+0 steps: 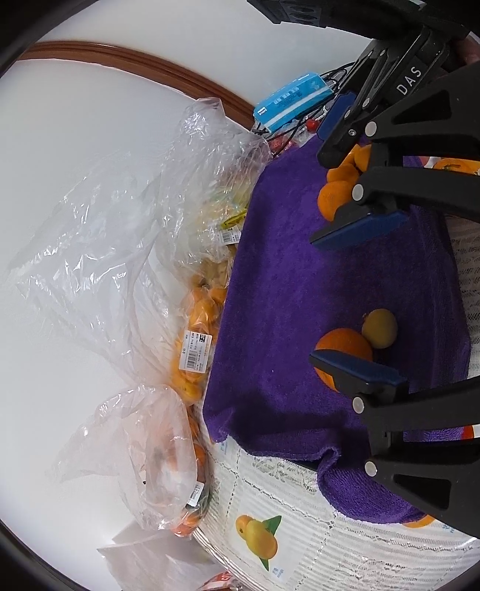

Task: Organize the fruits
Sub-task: 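Open the right tool to drop its fruit while the left tool releases its orange onto the towel, then raise both open tools away from the towel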

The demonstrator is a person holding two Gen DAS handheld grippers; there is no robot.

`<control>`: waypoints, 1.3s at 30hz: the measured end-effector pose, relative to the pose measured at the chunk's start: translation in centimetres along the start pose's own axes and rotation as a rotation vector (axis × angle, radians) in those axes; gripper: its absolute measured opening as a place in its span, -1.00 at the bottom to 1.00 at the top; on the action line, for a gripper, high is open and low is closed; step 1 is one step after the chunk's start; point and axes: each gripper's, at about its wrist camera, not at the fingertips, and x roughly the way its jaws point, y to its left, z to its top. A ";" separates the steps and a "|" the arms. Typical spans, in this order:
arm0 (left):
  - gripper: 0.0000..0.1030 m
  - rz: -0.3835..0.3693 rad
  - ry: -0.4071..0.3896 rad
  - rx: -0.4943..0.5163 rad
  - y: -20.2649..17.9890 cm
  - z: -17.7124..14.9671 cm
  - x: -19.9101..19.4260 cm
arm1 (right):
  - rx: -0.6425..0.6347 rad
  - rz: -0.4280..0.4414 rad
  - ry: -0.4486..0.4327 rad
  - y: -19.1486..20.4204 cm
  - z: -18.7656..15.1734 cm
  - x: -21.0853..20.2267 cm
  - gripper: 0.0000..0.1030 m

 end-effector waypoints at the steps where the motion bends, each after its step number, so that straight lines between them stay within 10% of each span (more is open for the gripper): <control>1: 0.07 0.001 0.000 -0.002 0.0 0.0 0.0 | 0.005 0.001 0.004 -0.1 0.0 0.1 0.14; 39: 0.18 0.047 -0.128 0.058 -1.7 -1.2 -3.6 | -0.040 0.023 -0.140 2.1 -0.7 -5.2 0.52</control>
